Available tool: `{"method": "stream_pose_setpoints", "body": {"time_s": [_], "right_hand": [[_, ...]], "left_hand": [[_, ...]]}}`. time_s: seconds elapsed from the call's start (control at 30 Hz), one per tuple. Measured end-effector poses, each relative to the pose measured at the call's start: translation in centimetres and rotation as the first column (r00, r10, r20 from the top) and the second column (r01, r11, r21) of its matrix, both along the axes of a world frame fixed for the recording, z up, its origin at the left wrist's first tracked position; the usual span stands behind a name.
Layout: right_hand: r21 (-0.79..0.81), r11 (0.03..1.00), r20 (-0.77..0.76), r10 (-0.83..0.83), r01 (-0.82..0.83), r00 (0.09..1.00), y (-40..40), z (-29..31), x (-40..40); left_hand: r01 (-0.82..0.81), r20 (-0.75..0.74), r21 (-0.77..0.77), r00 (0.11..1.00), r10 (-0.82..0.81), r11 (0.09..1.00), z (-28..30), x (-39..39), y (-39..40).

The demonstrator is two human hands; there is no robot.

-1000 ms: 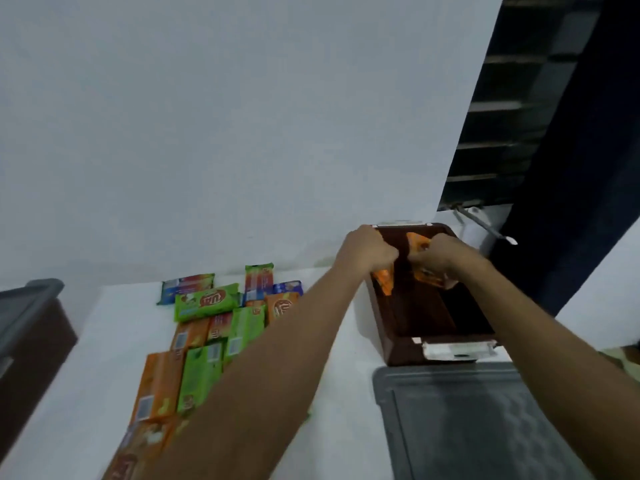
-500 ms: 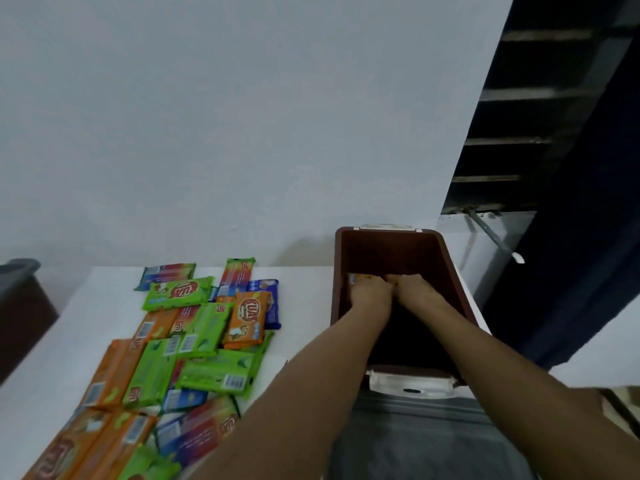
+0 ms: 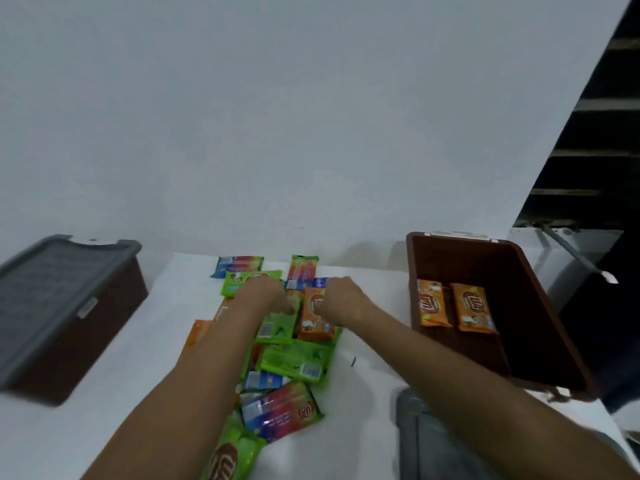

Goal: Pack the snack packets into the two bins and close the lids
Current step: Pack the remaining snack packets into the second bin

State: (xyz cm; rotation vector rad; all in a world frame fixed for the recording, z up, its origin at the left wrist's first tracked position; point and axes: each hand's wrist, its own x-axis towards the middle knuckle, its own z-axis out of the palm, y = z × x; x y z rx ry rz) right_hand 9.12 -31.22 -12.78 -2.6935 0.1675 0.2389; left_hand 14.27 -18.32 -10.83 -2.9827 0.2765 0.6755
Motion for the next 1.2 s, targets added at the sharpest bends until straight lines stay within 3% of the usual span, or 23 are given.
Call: {"method": "stream_pose_setpoints", "body": {"time_s": [0.07,0.2,0.27,0.37,0.47,0.53,0.6,0.7,0.8,0.87,1.0,1.1,1.17,1.2], "right_hand": [[0.010,0.999,-0.049,0.036,-0.035,0.998,2.3,-1.9,0.0],[0.157,0.948,-0.121,-0.260,0.277,0.958,2.9,-4.2,1.4],[0.222,0.915,-0.207,-0.293,0.336,0.933,2.0,-4.1,2.0],[0.425,0.812,-0.235,-0.328,0.400,0.915,-0.4,-1.6,1.8],[0.593,0.706,-0.072,-0.432,0.387,0.899,-5.3,2.2,0.7],[0.641,0.638,0.018,-0.568,0.427,0.823,-10.0,4.0,-0.5],[0.649,0.582,0.047,-0.674,0.491,0.737,-15.0,4.8,-2.1],[0.539,0.559,-0.023,-0.738,0.630,0.674,-20.2,3.7,-4.3],[0.385,0.581,-0.112,-0.742,0.717,0.661,-21.8,1.2,-5.4],[0.334,0.584,-0.184,-0.730,0.740,0.658,-22.4,-0.5,-5.3],[0.107,0.730,-0.229,-0.642,0.675,0.732,-22.0,-1.7,-5.1],[-0.041,0.774,-0.271,-0.617,0.631,0.739,-22.0,-2.4,-4.6],[-0.129,0.793,-0.277,-0.606,0.596,0.746,-21.5,-2.2,-4.9],[-0.189,0.807,-0.248,-0.591,0.560,0.768,-21.1,-1.6,-5.2]], "left_hand": [[-0.091,-0.118,-0.081,0.990,0.081,0.993,-1.0,0.0,2.0],[-0.249,-0.210,-0.310,0.959,0.189,0.918,-2.5,0.2,3.6],[-0.267,-0.208,-0.414,0.958,0.195,0.870,-2.0,0.3,3.2],[-0.186,-0.073,-0.556,0.982,0.175,0.810,0.7,0.5,1.0],[-0.045,0.058,-0.705,0.991,0.121,0.708,4.3,-0.5,-3.4],[0.021,0.085,-0.787,0.994,0.073,0.617,6.3,-1.7,-7.3],[0.101,0.123,-0.808,0.992,-0.001,0.581,7.0,-3.1,-12.1],[0.276,0.248,-0.703,0.959,-0.139,0.656,5.4,-5.3,-18.7],[0.474,0.409,-0.485,0.866,-0.288,0.735,2.1,-7.4,-23.3],[0.530,0.422,-0.326,0.823,-0.381,0.783,-0.5,-7.5,-25.3],[0.493,0.239,-0.140,0.859,-0.453,0.859,-3.4,-6.5,-26.5],[0.552,-0.013,-0.031,0.834,-0.552,0.833,-3.2,-6.4,-26.6],[0.606,-0.044,0.030,0.795,-0.604,0.795,-1.8,-6.8,-25.9],[0.601,-0.002,-0.025,0.799,-0.602,0.798,-0.8,-6.9,-25.3]]}}
